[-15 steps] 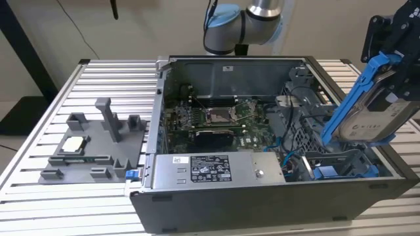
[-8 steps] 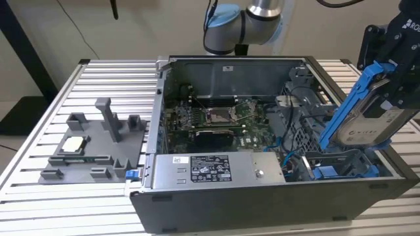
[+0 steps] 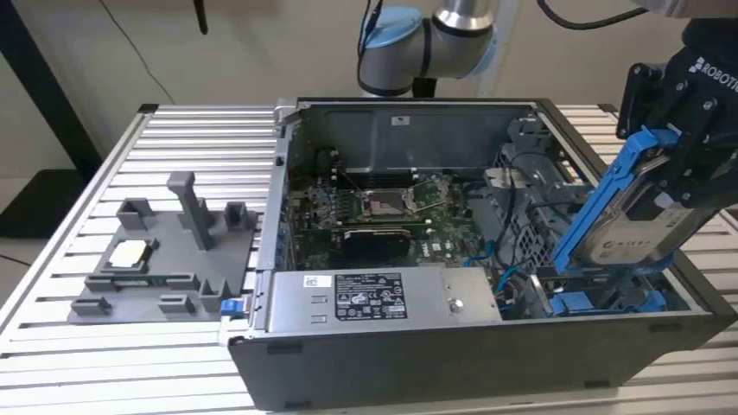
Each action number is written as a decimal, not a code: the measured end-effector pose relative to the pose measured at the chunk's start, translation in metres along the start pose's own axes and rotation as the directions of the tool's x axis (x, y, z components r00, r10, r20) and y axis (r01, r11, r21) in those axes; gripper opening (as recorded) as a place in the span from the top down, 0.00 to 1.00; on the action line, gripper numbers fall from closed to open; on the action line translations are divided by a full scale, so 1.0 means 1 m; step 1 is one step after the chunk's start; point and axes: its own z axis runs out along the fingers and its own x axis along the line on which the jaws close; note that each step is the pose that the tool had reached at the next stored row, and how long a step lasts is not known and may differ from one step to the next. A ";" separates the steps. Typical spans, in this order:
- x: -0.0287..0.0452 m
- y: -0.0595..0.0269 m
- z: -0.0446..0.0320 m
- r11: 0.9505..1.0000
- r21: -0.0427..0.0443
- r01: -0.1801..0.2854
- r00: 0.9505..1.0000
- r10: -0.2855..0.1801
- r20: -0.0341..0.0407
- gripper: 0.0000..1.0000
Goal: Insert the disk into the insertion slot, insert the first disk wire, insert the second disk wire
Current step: 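Insert the disk into the insertion slot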
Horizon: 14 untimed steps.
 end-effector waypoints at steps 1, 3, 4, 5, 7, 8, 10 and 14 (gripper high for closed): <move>0.0000 0.0003 0.0019 1.000 0.000 0.000 1.000 0.000 0.000 0.67; 0.0000 0.0002 0.0057 1.000 0.000 0.000 1.000 0.000 0.000 0.67; 0.0000 0.0002 0.0075 1.000 0.000 0.000 1.000 0.000 0.000 0.67; 0.0001 0.0002 0.0092 1.000 0.000 0.000 1.000 0.000 0.000 0.67; 0.0004 0.0001 0.0129 1.000 0.000 0.000 1.000 0.000 0.000 0.67; 0.0006 0.0000 0.0147 1.000 0.000 0.000 1.000 0.000 0.000 0.67; 0.0012 -0.0001 0.0183 1.000 0.000 0.000 1.000 0.000 0.000 0.67; 0.0014 0.0000 0.0250 1.000 0.000 0.000 1.000 0.000 0.000 0.67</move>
